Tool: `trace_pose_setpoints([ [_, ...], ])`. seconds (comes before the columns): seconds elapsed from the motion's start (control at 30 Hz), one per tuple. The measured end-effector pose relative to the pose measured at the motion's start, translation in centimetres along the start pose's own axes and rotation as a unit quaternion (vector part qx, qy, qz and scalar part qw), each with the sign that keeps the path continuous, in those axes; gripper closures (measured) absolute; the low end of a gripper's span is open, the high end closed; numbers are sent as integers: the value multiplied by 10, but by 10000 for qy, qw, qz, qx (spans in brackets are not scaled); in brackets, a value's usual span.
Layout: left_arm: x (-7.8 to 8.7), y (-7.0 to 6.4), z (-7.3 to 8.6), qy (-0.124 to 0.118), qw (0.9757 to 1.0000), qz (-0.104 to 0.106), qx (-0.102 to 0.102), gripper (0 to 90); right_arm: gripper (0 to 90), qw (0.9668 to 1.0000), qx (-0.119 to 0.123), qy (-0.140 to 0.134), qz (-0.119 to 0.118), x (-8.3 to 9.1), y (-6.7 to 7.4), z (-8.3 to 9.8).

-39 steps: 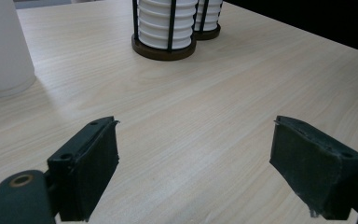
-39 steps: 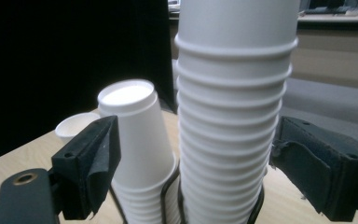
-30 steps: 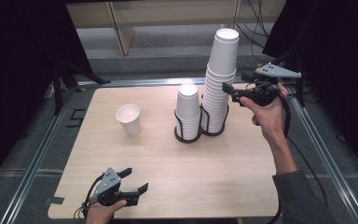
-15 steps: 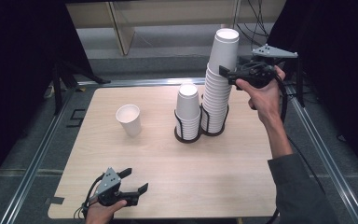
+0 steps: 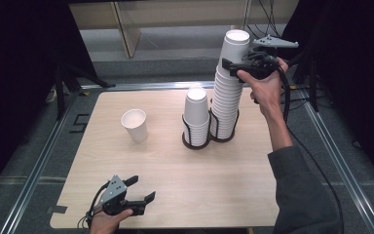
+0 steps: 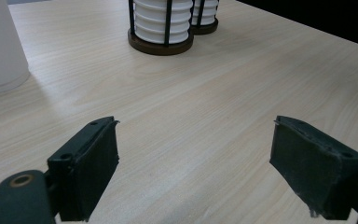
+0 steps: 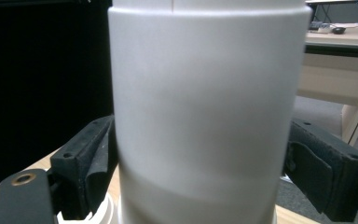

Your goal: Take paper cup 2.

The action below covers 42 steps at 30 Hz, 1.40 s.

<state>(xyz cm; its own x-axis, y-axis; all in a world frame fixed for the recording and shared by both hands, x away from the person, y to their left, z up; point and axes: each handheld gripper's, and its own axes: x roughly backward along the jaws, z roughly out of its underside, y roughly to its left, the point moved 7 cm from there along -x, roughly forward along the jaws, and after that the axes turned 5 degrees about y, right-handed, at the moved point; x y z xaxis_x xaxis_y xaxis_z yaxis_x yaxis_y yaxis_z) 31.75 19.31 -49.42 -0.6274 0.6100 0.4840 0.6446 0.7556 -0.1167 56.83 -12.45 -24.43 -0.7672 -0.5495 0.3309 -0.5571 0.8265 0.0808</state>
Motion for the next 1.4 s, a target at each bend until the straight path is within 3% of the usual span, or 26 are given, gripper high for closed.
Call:
trace_pose_setpoints([
  [0.17,0,-1,0,1,10000,17,11,144,143,10000,-16,21,22,-9,-1,-5],
  [0.53,-2,-2,0,-34,10000,78,-18,144,161,9999,67,10,100,-7,0,-13],
  [1.1,-2,-2,1,23,9999,114,-50,144,168,9986,231,-369,304,19,9,-58],
  [1.3,-2,-2,1,28,9999,115,-55,144,169,9967,369,-609,397,38,9,-74],
  [1.4,-2,-2,1,8,9999,112,-51,144,170,9969,302,-639,349,44,10,-77],
])
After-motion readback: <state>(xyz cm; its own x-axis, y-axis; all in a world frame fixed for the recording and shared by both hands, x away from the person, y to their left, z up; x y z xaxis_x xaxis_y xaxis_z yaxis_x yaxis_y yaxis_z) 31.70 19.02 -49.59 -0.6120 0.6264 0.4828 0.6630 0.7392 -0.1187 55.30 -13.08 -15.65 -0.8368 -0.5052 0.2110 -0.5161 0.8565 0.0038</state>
